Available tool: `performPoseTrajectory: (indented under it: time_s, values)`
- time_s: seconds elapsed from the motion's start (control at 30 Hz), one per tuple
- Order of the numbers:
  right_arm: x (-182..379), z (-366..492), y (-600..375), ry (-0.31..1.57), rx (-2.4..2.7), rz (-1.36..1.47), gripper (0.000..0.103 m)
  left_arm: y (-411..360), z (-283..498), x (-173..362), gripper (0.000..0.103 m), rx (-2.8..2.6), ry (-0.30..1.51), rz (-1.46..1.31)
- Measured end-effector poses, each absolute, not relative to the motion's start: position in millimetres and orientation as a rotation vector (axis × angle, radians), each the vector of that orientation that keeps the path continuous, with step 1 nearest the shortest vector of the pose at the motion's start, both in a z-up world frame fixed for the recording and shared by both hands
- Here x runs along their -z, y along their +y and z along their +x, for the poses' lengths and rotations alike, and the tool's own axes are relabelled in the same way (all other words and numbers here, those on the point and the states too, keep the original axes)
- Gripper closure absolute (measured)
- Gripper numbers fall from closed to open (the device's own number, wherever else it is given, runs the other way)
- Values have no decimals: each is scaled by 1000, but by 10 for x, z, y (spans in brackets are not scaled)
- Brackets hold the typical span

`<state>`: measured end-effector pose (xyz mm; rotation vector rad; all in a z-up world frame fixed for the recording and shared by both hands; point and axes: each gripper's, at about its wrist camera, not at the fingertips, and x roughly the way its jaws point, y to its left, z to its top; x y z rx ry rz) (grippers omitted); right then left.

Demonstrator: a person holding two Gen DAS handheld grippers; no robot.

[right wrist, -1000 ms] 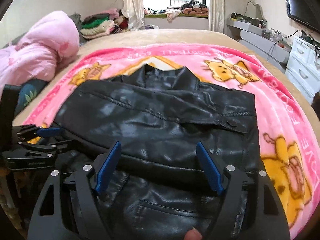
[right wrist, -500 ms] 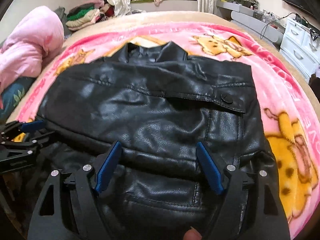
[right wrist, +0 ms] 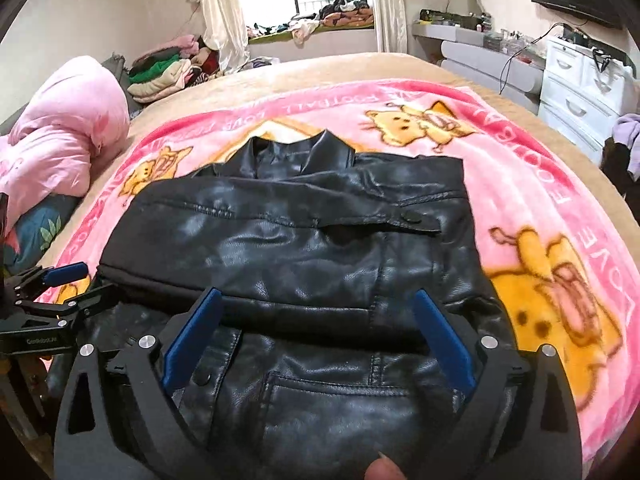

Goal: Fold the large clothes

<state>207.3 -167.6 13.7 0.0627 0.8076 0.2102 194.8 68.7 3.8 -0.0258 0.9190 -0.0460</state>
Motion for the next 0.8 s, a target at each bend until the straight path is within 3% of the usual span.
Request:
performPoseTrajectory:
  time_s: [0.8]
  values:
    - [-517,1628,-1558,732,-240,38,5,760,1633,-478,9,27,810,-63]
